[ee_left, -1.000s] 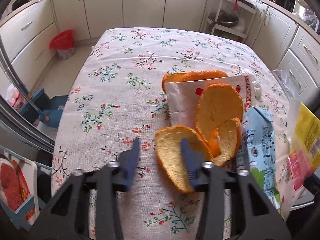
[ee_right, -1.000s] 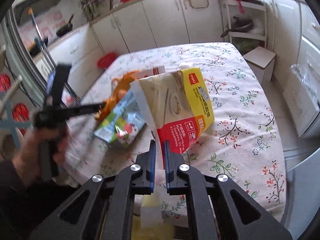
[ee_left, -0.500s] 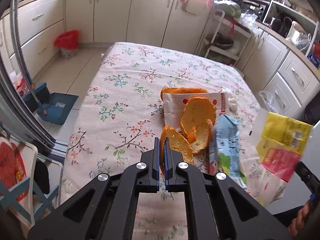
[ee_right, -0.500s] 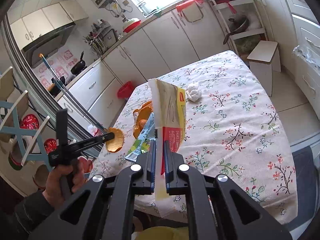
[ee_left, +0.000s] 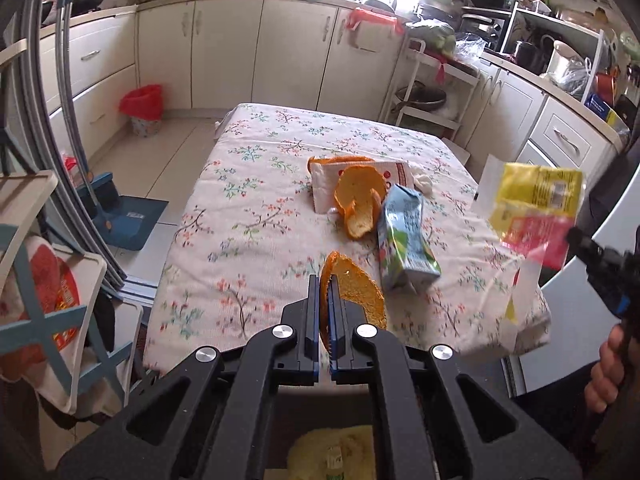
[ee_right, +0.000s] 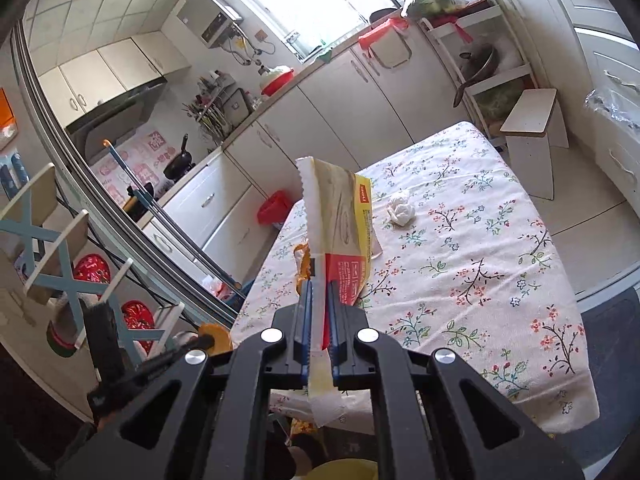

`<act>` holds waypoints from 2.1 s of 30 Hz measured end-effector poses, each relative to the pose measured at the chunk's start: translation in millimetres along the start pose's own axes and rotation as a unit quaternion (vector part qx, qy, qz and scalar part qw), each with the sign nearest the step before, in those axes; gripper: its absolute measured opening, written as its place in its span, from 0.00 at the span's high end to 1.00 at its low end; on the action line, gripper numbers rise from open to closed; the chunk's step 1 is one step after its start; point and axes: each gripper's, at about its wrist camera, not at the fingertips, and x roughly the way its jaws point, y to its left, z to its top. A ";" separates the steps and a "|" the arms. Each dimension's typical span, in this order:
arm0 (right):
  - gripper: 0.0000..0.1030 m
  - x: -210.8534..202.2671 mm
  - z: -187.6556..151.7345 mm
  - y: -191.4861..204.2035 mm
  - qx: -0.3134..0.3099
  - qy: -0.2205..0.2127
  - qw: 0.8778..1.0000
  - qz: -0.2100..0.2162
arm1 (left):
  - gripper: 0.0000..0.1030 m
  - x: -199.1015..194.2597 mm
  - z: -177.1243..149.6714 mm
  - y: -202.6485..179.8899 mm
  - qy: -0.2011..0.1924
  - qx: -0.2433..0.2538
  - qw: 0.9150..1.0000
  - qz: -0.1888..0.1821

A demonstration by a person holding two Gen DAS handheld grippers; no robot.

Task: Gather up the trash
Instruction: 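Carry the orange peel and snack wrapper toward the yellow basin, then open both grippers to drop the peel and wrapper into the yellow basin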

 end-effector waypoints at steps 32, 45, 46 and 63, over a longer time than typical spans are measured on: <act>0.92 -63.8 -56.8 -3.2 0.054 -0.002 0.998 0.035 | 0.97 -49.2 -145.0 -46.6 0.106 0.050 0.993 -0.016; 0.92 -85.9 -80.0 -0.1 0.063 0.007 0.997 0.052 | 0.97 -37.1 -190.2 -69.6 0.199 0.107 0.974 -0.004; 0.92 -86.9 -81.7 0.6 0.063 0.008 0.997 0.052 | 0.97 -35.4 -192.6 -70.4 0.205 0.111 0.972 -0.002; 0.92 -89.0 -98.1 9.0 0.047 0.035 0.996 0.061 | 0.53 -30.9 -191.9 -67.7 0.211 0.115 0.970 0.027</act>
